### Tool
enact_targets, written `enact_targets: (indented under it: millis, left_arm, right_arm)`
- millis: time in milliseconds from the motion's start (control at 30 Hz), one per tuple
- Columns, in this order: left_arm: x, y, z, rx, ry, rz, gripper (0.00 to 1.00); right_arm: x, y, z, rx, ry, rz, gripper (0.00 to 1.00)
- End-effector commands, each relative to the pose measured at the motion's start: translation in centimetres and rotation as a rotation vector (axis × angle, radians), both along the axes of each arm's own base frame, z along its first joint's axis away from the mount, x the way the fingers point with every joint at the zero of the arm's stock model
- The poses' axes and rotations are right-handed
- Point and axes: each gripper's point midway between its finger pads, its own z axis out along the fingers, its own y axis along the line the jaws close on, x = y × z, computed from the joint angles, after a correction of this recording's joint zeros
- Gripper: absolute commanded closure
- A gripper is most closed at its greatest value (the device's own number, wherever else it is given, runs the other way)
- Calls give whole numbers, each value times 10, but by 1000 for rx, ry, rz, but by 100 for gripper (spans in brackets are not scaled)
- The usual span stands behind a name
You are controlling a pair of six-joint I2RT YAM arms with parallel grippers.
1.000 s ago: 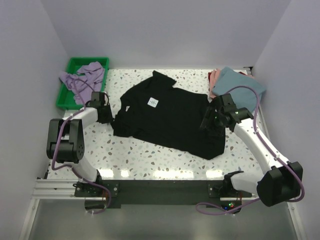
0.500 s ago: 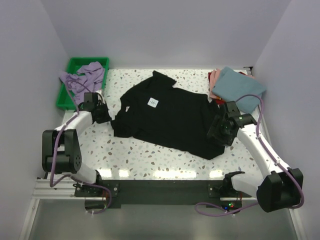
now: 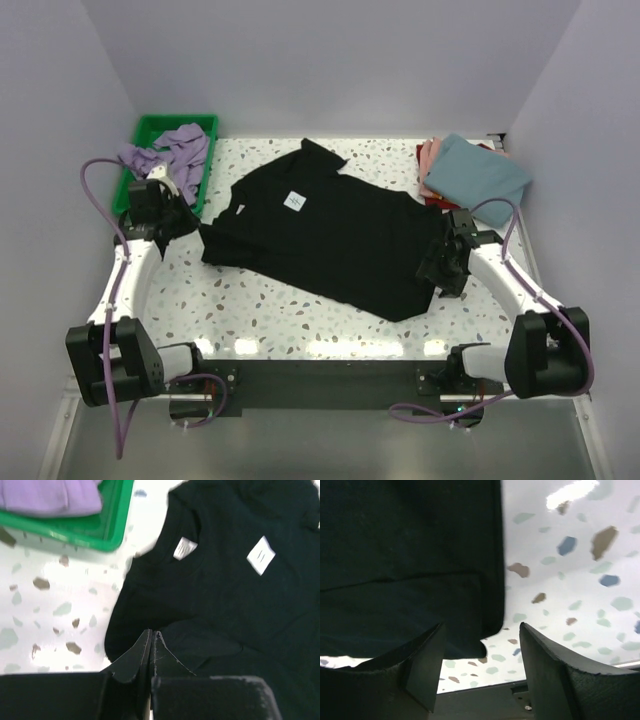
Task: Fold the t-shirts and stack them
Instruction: Flatten the tshirt out
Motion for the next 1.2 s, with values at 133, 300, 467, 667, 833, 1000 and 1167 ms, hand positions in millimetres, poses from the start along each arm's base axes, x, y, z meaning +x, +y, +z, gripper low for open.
enact_targets:
  millis: [133,300,467,667,833,1000,1167]
  left_arm:
    - [-30,-2,-26,-3,75,-6,100]
    - [-34,-4,-29,-12,81,-10,100]
    - [-35,-2,-24,0,75,-7,100]
    - [-37,2,-21,23,69,6,100]
    - [-38,21,-12,109,86,52,100]
    - [-42,44,-5,192,104,99,100]
    - [-45,48,-6,193,117,104,100]
  right_arm:
    - [12,22,-13,116,-14,48,39]
    - [4,15,-29,79,23,49,40]
    - [15,19,-37,95,-7,73,46]
    - [45,26,-16,120,-102,116,93]
    - [54,15,29,49,-196,169,100]
    - [16,-2,38,-28,-155,202,100]
    - [6,-7,47,-48,-151,127,67]
